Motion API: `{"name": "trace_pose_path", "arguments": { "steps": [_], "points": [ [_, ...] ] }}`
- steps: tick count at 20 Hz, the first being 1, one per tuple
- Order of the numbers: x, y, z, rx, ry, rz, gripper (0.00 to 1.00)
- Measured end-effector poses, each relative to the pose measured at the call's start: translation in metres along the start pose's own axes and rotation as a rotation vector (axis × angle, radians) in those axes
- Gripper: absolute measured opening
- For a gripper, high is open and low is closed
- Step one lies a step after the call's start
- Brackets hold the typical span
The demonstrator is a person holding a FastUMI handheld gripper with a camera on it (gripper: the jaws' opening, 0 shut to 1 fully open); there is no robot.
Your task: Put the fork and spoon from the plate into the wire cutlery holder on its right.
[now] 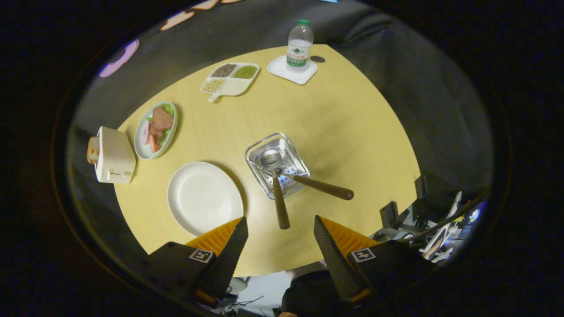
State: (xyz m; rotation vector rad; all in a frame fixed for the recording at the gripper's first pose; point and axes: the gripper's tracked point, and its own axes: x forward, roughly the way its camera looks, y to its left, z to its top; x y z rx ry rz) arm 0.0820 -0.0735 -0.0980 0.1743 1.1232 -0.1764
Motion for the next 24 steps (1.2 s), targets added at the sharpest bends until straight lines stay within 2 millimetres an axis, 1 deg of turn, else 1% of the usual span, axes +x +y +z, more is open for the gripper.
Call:
{"name": "trace_pose_path", "arguments": {
  "steps": [2,4,6,8,10,13,15,17,20,24],
  "points": [
    [-0.012,0.001,0.011,-0.012,-0.139,0.014,0.96],
    [-0.025,0.008,0.027,-0.023,-0.299,0.064,0.96],
    [-0.043,0.013,0.04,-0.044,-0.453,0.111,0.96],
    [-0.061,0.011,0.052,-0.057,-0.601,0.146,0.96],
    [-0.08,0.017,0.062,-0.071,-0.742,0.18,0.96],
    [-0.106,0.021,0.065,-0.127,-0.919,0.201,0.96],
    [-0.115,0.026,0.063,-0.146,-1.02,0.218,0.96],
    [-0.12,0.031,0.062,-0.141,-1.11,0.237,0.96],
    [-0.127,0.032,0.058,-0.087,-1.216,0.274,0.96],
    [-0.135,0.024,0.052,0.015,-1.303,0.356,0.95]
  ]
}}
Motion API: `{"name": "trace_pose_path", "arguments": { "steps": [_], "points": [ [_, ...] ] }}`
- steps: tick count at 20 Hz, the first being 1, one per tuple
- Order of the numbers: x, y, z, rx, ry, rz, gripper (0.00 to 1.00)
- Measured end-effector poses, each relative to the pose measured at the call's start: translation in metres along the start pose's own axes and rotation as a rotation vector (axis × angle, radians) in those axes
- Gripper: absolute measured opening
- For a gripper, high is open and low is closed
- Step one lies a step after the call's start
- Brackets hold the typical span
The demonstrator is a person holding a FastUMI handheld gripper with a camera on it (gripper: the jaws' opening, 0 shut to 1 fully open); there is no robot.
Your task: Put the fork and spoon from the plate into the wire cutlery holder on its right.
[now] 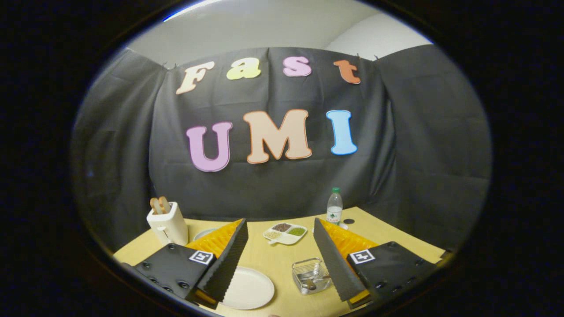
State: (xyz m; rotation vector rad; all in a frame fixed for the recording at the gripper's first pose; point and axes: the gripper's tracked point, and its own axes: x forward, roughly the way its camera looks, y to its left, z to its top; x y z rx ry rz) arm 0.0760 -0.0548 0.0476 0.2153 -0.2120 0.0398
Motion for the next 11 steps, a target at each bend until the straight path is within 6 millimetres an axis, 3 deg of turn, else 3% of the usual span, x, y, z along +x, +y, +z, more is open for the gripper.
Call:
{"name": "trace_pose_path", "arguments": {
  "steps": [6,11],
  "points": [
    [-0.007,-0.024,-0.004,0.0,-0.013,-0.031,0.95],
    [-0.005,-0.033,-0.01,-0.034,0.012,-0.045,0.95]
  ]
}}
